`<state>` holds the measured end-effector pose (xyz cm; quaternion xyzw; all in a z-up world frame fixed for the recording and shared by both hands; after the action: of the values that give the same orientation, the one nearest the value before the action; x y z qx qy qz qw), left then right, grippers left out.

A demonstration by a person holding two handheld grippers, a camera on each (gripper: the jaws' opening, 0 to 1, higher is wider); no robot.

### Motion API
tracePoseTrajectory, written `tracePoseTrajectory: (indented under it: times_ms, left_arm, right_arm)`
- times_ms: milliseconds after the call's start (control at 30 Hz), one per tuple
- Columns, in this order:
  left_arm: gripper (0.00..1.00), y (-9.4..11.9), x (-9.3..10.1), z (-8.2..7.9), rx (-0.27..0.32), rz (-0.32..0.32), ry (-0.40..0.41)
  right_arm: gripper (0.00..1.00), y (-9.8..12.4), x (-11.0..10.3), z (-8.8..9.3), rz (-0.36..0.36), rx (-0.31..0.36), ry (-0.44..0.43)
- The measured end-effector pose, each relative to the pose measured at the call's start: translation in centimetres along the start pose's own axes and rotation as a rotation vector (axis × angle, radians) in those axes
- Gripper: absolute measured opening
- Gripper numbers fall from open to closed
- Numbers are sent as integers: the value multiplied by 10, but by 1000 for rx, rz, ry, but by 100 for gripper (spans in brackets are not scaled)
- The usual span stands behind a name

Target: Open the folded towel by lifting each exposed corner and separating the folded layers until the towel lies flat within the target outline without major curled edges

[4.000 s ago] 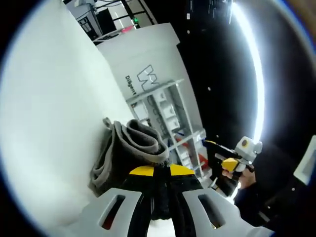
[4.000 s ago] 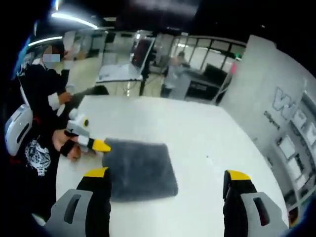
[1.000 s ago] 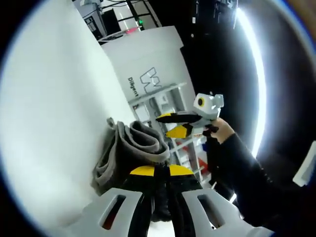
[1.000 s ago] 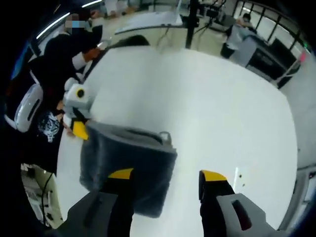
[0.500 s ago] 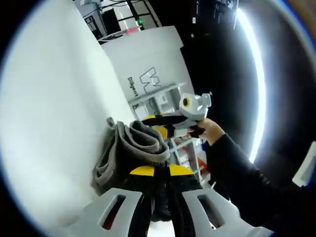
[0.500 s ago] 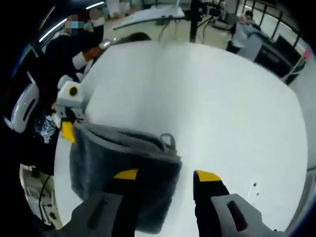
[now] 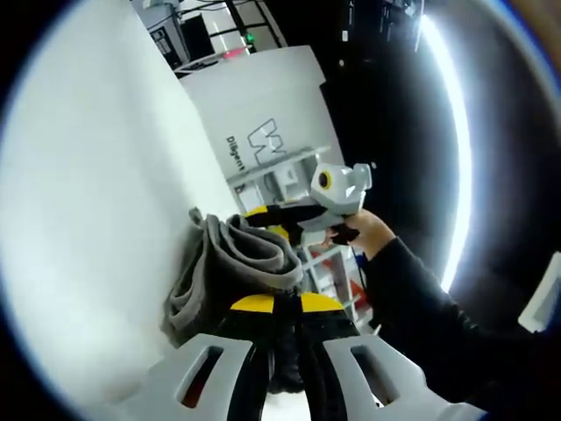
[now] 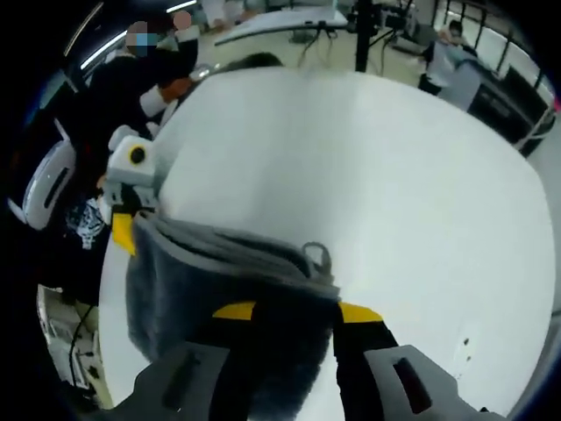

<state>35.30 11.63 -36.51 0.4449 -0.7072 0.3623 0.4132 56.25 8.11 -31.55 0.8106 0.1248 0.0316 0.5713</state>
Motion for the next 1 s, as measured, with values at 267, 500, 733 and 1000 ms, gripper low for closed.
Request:
tracePoseTrajectory:
  times_ms: [267, 500, 733, 1000]
  left_arm:
    - [6, -1, 0, 0, -5, -4, 2]
    - [6, -2, -1, 1, -19, -3, -7]
    - [6, -2, -1, 1, -22, -3, -2]
    - [6, -2, -2, 0, -22, 0, 3]
  right_arm:
    - [27, -10, -14, -3, 9, -50, 65]
    - [31, -13, -17, -14, 21, -109, 144]
    - [42, -17, -15, -20, 60, -136, 217]
    - [31, -30, -25, -22, 30, -177, 338]
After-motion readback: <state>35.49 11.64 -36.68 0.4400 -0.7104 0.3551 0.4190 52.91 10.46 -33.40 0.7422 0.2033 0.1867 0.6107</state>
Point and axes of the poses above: the point that each gripper's makers call its tool centre point, and the gripper's own axes: y roughly backward along the fingers, x roughly to its right, z roughly out of its underside, the point moved 6 cm from there along y, roughly backward along the fingers
